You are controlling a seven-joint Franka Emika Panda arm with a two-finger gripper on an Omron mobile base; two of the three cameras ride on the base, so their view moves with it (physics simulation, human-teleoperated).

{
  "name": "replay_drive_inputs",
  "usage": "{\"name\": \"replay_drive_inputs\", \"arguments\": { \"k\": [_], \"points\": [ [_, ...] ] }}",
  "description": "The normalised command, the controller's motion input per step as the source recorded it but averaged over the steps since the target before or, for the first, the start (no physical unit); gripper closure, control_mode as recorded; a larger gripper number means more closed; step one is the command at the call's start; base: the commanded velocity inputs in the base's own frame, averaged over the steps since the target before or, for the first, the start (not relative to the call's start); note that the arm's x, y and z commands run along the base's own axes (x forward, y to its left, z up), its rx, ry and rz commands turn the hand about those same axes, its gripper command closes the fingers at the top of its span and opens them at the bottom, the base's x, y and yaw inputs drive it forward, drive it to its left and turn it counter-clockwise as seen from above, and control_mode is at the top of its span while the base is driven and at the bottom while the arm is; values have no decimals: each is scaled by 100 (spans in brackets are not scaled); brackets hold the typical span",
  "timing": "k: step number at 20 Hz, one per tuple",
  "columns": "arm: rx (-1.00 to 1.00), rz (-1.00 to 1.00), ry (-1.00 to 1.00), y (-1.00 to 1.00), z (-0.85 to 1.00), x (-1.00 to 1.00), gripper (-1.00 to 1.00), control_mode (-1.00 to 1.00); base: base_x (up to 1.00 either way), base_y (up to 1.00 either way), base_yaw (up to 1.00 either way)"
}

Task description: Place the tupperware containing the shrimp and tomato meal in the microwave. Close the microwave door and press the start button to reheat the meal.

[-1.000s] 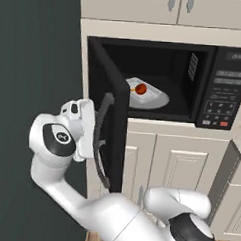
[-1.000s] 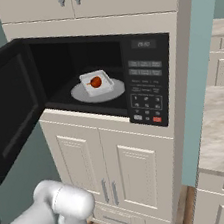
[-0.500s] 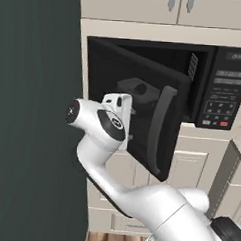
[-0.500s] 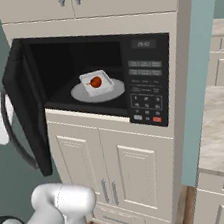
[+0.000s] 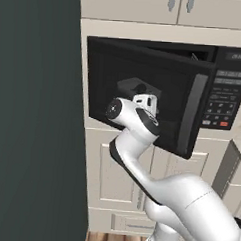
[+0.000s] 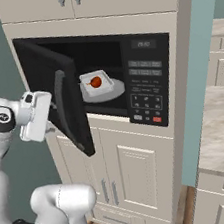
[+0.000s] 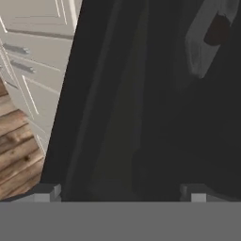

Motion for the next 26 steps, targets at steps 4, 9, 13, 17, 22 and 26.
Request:
{"name": "replay_drive_inputs", "arguments": {
  "k": [4, 9, 13, 17, 22, 26],
  "points": [
    [0, 0, 0, -56, 0, 67, -100, -100, 0, 0, 0],
    [1, 3, -5, -22, 21, 69, -100, -100, 0, 0, 0],
    [3, 7, -6, -14, 9, 66, -100, -100, 0, 0, 0],
    [7, 11, -3, -20, 6, 66, -100, -100, 0, 0, 0],
    [9, 11, 0, -26, 0, 64, -100, -100, 0, 0, 0],
    [8, 11, 0, -21, 0, 71, -100, -100, 0, 0, 0]
  ]
}}
